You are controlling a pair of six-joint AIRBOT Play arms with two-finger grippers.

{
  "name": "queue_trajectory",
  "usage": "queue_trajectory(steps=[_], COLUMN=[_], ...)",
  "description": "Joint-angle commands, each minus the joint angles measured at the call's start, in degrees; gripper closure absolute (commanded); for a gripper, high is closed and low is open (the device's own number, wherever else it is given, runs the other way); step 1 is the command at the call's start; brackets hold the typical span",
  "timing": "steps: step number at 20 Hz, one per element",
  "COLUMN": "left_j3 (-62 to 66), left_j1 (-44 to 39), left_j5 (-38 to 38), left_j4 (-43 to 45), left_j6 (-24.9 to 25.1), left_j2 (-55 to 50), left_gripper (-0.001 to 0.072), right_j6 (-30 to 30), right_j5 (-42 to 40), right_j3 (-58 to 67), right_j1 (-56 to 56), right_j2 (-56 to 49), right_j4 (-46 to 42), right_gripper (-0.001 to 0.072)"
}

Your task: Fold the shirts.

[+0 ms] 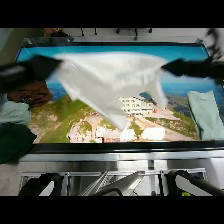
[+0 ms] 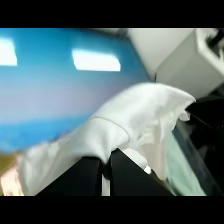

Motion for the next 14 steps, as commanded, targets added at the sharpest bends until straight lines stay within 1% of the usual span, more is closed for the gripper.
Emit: queue_trajectory(steps=[1,3,5,7,8,9,11,12,14], left_j3=[13.3,18.1,21.1,21.4,20.2,18.0,12.3,9.2,3.1], left_j1=[9.6,15.5,22.1,27.4,29.3,30.6,30.0,27.9,20.0], left_j5=[3.7,2.3,-1.6,-5.4,-6.7,-7.8,-9.7,-9.5,-6.4], left_j4=[-2.5,-2.6,-2.8,-4.2,-6.9,-11.3,-20.7,-23.1,-21.8], left_j6=[2.6,3.0,3.6,4.4,5.8,7.8,12.7,14.8,19.1], left_j2=[8.5,11.3,12.8,12.4,11.6,10.1,5.6,2.8,-4.0], left_gripper=[0.0695,0.0695,0.0695,0.0695,0.0695,0.0695,0.0695,0.0694,0.0694], right_j6=[-3.0,-3.3,-5.5,-7.3,-7.8,-7.8,-8.9,-8.9,-9.1], right_j5=[0.9,0.6,0.5,0.7,1.6,2.8,6.3,7.1,7.0], right_j3=[22.4,31.2,35.4,34.5,32.8,30.7,25.5,22.7,17.6], right_j1=[-5.3,-6.9,-7.0,-7.0,-7.0,-6.8,-5.0,-2.7,1.6], right_j2=[2.5,2.6,3.0,2.9,2.0,0.6,-4.1,-7.1,-12.7], right_j4=[3.5,1.9,1.7,2.3,4.2,7.3,12.2,11.5,8.4], right_gripper=[0.069,0.069,0.069,0.069,0.069,0.069,0.0689,0.0689,0.0689])
